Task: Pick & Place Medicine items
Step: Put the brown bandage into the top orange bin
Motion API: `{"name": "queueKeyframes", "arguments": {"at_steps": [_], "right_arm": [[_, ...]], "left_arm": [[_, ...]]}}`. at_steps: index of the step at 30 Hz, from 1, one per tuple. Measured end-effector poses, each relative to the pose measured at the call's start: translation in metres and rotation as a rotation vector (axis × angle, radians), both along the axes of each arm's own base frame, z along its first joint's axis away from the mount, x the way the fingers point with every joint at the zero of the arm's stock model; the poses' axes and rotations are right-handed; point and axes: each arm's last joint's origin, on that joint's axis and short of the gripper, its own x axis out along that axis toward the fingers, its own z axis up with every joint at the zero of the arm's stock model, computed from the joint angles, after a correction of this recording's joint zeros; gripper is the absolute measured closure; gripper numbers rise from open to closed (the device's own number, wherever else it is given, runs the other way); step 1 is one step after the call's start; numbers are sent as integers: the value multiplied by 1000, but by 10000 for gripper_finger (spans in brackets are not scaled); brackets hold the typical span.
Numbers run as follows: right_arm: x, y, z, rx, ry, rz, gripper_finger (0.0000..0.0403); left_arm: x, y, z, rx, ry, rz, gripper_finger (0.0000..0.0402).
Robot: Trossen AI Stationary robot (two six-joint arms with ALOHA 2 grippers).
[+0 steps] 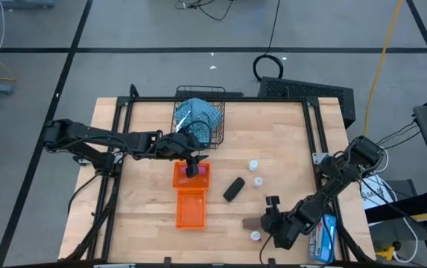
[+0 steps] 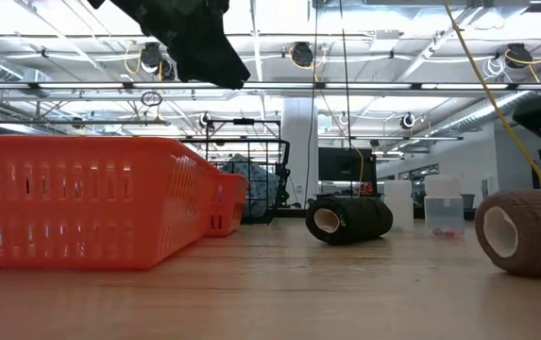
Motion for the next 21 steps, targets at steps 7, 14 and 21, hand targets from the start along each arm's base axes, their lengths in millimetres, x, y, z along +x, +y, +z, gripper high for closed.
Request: {"name": "queueKeyframes", "arguments": {"at_steps": [7,14,21], "right_arm": [[-1,-6,23,29,-49,25,363],[-10,-30,73,16,-218,-24,361],[-3,-60,100,-107,-352,-42,360]], "left_arm": [[0,0,0,-27,-6,17,215],[0,-1,0,-65,-12,28,215],[-1,1,2,-90,7,26,215]]}}
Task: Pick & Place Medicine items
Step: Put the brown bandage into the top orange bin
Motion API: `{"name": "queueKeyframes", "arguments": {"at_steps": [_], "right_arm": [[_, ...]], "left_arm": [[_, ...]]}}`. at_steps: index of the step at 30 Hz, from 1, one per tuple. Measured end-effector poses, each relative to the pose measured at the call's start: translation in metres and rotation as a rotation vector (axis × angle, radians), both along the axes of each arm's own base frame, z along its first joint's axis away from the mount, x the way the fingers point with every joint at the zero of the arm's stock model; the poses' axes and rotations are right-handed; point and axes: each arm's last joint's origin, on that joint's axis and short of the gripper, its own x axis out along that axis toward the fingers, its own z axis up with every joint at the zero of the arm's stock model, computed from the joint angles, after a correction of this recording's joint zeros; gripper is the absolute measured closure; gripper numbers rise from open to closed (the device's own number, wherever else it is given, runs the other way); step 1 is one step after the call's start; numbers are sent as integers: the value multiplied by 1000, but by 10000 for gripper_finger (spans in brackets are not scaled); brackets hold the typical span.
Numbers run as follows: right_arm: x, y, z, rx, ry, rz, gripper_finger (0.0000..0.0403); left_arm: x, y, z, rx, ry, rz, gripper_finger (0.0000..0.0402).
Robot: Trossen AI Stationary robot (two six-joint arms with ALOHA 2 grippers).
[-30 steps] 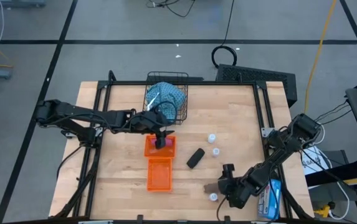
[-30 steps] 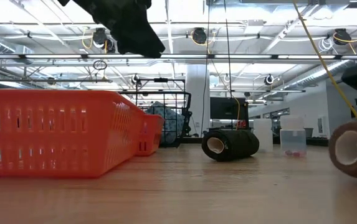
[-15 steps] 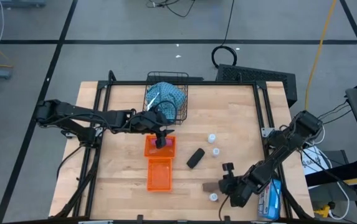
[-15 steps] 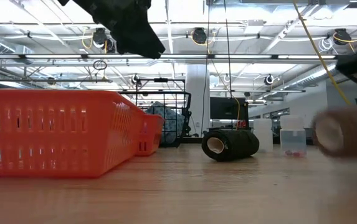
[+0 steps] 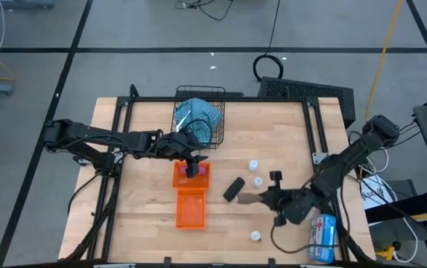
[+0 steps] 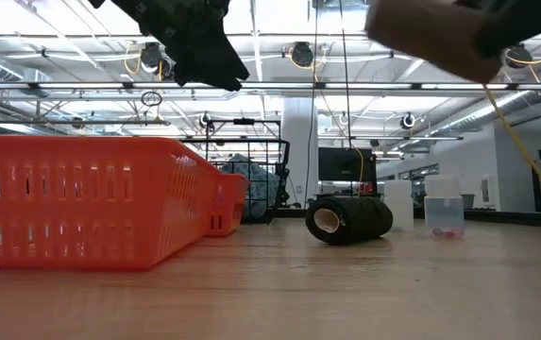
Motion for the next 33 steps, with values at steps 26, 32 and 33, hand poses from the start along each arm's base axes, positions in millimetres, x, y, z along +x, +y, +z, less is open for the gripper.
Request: {"name": "queueKeyframes", "arguments": {"at_steps": [26,32,33], "right_arm": [[90,-108,-24,-130,19,5,361],[89,-108,-24,-146,23,19,360],[89,-108,-24,-154,25,26,360]], "left_arm": [[110,-12,42,198,485,-402,100],[122,-13,17,171,535,-423,105],[124,-13,15,163,537,-432,107]]}}
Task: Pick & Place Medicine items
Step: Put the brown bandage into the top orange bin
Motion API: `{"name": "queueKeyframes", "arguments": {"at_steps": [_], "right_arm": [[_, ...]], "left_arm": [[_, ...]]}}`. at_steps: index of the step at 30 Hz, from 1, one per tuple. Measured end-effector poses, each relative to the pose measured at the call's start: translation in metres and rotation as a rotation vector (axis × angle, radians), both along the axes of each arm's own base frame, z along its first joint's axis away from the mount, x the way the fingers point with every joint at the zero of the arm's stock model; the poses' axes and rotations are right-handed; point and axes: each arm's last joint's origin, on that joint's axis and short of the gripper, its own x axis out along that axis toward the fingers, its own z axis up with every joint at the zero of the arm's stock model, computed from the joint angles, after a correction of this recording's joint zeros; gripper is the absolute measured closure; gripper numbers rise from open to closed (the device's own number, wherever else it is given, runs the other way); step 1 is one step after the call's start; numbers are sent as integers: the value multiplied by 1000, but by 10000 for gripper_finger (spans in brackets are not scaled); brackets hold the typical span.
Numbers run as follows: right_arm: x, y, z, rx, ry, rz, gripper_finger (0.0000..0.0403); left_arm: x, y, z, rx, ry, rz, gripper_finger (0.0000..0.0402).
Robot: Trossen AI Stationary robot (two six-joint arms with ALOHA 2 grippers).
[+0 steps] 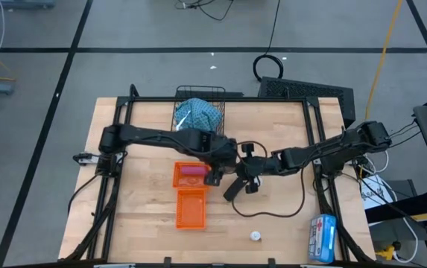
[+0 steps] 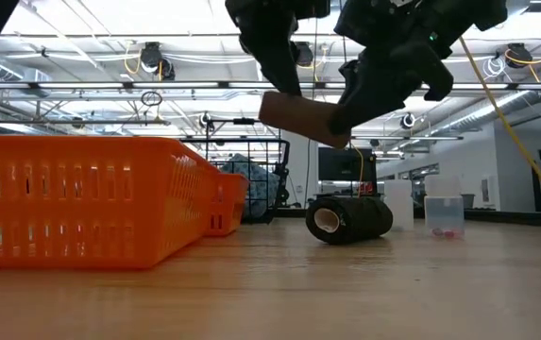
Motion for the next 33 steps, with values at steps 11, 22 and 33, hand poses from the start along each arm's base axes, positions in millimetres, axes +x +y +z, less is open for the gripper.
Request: {"name": "queueKeyframes", "arguments": {"at_steps": [11,22,33], "right_arm": [[2,0,3,-30,-36,-7,360],[3,7,5,-58,-58,38,360],[3,8,6,-27,-76,19,347]], "left_arm": [[9,-1,-11,-44,-10,33,133],[9,0,-11,-105,-2,56,179],[7,4,-12,-109,18,56,322]]}}
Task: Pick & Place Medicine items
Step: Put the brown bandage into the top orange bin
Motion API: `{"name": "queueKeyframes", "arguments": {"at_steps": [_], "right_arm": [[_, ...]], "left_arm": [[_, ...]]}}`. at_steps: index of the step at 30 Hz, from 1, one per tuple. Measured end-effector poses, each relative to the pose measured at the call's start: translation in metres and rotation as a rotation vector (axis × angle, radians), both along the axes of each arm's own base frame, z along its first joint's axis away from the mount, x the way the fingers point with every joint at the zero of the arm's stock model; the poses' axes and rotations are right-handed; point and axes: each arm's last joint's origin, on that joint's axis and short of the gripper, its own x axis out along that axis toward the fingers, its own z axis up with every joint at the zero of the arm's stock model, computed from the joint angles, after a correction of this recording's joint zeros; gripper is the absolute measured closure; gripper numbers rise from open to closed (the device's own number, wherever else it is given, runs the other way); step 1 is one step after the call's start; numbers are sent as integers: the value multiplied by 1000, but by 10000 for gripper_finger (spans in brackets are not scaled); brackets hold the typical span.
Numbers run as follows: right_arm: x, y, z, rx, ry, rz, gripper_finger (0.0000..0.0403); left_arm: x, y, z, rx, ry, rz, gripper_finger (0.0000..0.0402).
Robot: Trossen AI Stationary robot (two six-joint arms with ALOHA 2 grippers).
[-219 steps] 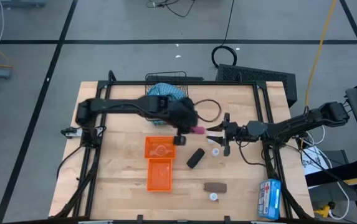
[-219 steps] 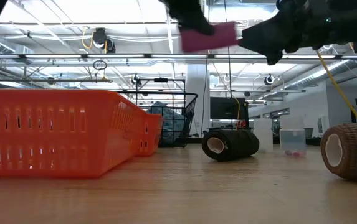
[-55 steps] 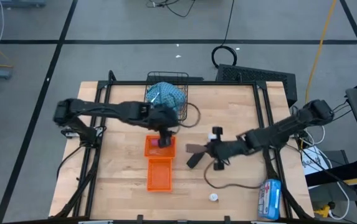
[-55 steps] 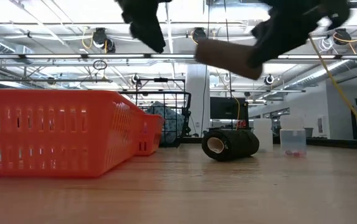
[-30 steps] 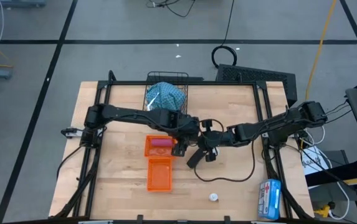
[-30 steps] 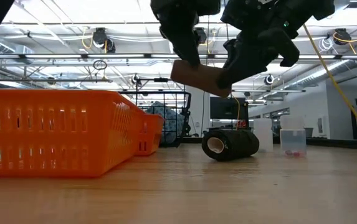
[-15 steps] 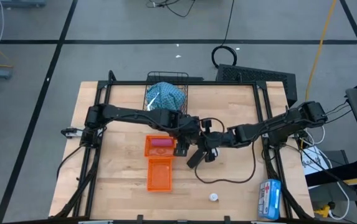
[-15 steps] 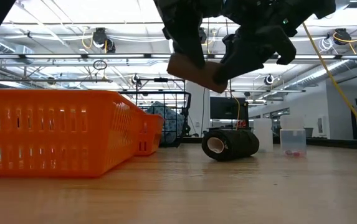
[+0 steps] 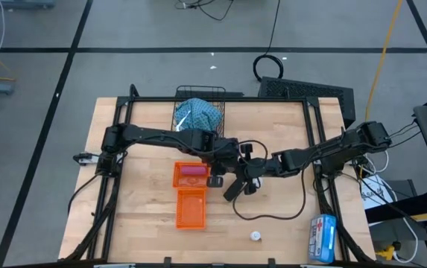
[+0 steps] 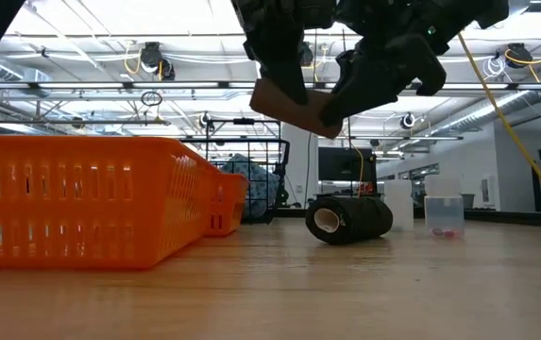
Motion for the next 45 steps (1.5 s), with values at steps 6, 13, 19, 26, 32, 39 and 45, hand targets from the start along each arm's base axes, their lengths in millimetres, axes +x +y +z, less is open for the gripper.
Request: {"name": "queueKeyframes", "arguments": {"at_steps": [6,13,19,26,32,39,45], "right_arm": [[-4,-1,8,58,-28,-34,282],[-30,-3,34,141,-103,-61,216],[-68,-9,36,195,-173,-77,200],[-95,-16,32,201,-366,-35,200],[-104,-18,25,169,-480,-2,200],[-105,-19,25,159,-507,0,204],[-104,-19,26,161,-520,0,206]], "left_arm": [[-5,0,2,14,32,-4,353],[-23,2,21,31,26,12,353],[-58,-4,33,24,-63,13,353],[-124,-4,25,-23,-187,78,353],[-156,-8,-17,-31,-234,51,353],[-158,-12,-65,-42,-161,60,342],[-149,-16,-84,-75,-103,13,349]]}}
